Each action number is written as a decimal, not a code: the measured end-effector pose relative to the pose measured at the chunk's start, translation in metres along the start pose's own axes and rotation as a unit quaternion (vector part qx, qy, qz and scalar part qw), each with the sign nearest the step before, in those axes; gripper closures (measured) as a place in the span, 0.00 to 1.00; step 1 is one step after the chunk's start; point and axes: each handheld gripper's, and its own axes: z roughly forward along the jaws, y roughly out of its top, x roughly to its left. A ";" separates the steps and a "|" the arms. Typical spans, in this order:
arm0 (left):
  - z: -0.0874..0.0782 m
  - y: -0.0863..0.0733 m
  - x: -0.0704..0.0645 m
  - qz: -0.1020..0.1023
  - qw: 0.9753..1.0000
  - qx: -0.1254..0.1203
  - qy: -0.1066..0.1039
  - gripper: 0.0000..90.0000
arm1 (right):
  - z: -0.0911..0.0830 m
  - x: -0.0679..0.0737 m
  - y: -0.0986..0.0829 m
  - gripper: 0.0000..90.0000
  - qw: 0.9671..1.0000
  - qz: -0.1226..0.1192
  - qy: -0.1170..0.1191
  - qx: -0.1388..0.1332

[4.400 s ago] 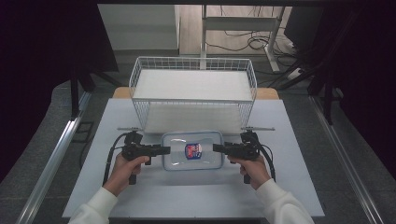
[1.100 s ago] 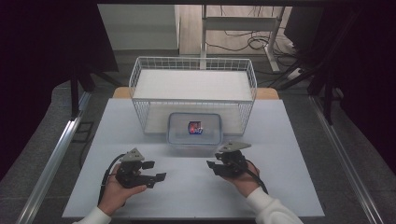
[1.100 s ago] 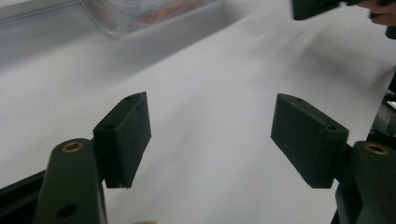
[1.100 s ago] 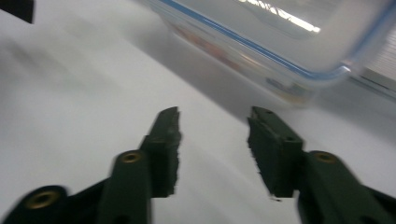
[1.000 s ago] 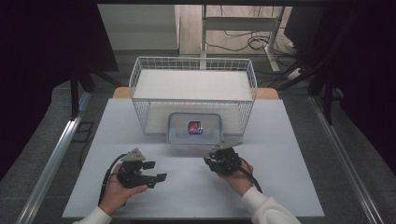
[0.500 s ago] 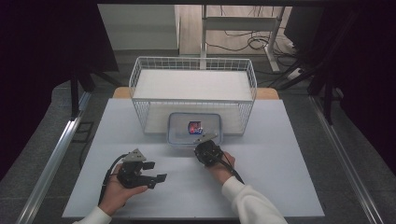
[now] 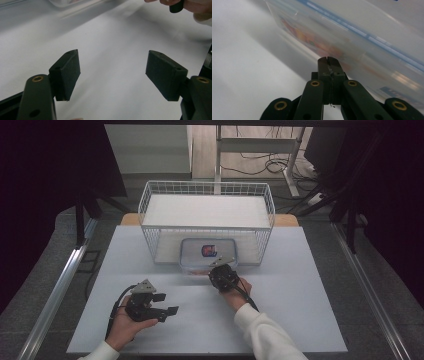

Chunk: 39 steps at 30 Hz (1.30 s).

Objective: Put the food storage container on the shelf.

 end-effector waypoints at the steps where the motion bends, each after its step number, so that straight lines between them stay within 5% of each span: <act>1: 0.000 0.000 0.000 0.000 1.000 0.000 0.000 0.31 | 0.000 -0.001 0.002 0.99 1.000 0.002 -0.002 0.000; 39: -0.001 0.000 0.003 0.001 1.000 0.004 -0.001 0.31 | 0.029 -0.027 0.040 0.99 0.998 0.050 -0.031 0.001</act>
